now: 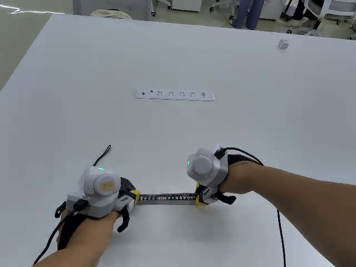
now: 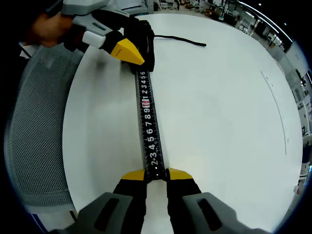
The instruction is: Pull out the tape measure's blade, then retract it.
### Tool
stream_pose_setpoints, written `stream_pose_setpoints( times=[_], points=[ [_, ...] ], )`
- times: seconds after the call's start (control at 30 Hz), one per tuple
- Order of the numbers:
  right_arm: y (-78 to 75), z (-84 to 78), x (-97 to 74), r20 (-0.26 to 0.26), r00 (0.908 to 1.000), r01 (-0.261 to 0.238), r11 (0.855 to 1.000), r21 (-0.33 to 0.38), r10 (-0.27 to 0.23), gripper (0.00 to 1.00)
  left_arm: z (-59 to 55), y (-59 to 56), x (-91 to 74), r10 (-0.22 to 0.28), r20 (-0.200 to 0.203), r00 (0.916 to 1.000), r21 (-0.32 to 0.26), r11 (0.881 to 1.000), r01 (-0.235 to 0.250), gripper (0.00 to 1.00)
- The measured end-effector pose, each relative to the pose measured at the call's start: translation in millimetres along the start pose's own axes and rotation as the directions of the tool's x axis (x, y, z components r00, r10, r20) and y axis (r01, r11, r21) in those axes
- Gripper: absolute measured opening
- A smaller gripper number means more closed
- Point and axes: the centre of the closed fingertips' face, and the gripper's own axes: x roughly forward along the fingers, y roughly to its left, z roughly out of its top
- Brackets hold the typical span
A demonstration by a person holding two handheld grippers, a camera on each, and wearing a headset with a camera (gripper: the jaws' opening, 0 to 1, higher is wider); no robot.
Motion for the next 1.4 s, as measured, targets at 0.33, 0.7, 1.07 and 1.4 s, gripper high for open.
stream_pose_setpoints(
  times=[0.33, 0.7, 1.07, 1.4],
  points=[
    [0.7, 4.9, 1.4, 0.002, 1.0, -0.001, 1.0, -0.002, 0.001, 0.15, -0.2, 0.4, 0.3, -0.003, -0.002, 1.0, -0.004, 1.0, 0.003, 0.61],
    [-0.3, 10.8, 3.7, 0.015, 0.9999, -0.003, 1.0, 0.001, 0.003, 0.15, 0.0, 0.4, 0.7, -0.005, -0.002, 1.0, -0.005, 1.0, 0.005, 0.61],
    [0.9, 15.1, 4.4, 0.024, 0.9997, -0.005, 1.0, 0.001, 0.005, 0.15, -0.1, -0.1, 1.0, -0.004, 0.0, 1.0, -0.011, 1.0, 0.004, 0.61],
    [1.0, 19.5, 6.1, 0.03, 0.9995, -0.007, 1.0, -0.001, 0.007, 0.15, -0.6, -0.3, 1.4, -0.005, 0.0, 1.0, -0.014, 1.0, 0.005, 0.61]
  ],
)
